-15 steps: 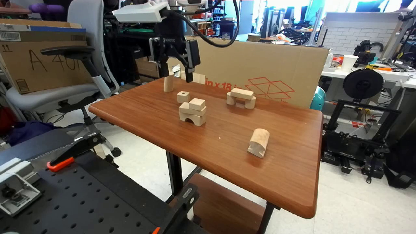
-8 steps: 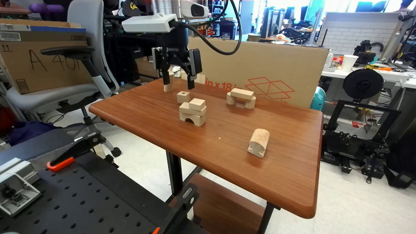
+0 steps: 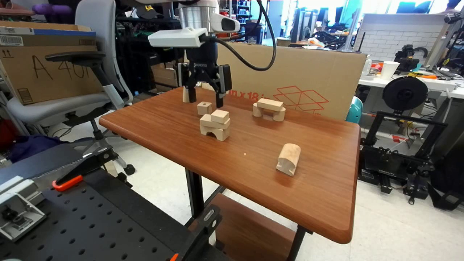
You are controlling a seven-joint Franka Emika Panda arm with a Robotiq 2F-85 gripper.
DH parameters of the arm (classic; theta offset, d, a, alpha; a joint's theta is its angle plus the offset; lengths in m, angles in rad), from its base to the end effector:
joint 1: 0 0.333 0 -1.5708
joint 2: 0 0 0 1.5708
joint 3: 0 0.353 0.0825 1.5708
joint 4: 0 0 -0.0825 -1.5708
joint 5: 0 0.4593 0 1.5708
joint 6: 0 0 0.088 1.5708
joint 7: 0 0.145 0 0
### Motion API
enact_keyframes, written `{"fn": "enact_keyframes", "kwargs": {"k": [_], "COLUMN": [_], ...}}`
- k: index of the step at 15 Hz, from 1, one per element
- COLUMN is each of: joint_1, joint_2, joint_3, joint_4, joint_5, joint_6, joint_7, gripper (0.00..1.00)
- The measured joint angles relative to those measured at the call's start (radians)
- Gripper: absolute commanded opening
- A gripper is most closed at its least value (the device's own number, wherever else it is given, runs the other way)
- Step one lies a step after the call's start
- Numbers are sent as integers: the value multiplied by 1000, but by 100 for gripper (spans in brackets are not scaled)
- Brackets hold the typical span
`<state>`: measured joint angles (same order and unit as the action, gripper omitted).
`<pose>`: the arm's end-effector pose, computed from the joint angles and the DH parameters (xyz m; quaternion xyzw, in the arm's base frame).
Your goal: Put the square block on the back blocks
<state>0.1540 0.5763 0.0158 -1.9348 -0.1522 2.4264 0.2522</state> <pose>0.6656 0.1099 0.1100 0.9980 0.0173 -0.0320 0.0509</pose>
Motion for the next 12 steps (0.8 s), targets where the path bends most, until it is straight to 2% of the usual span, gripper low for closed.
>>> {"fn": "enact_keyframes", "kwargs": {"k": [1,2,8,10,12], "joint_1": [3,5,7,7,7], "joint_2": [7,13,36,38,38], "joint_3": [-4,-7,-11,-11,-11], "joint_4": [7,14,51,57,68], "joint_5": [0,0,0,0,0], "joint_6": [-4,-9,-50,-56,-70], "joint_7": [0,-1,-9,-12,-14], "gripper": [75,70,23,10,10]}}
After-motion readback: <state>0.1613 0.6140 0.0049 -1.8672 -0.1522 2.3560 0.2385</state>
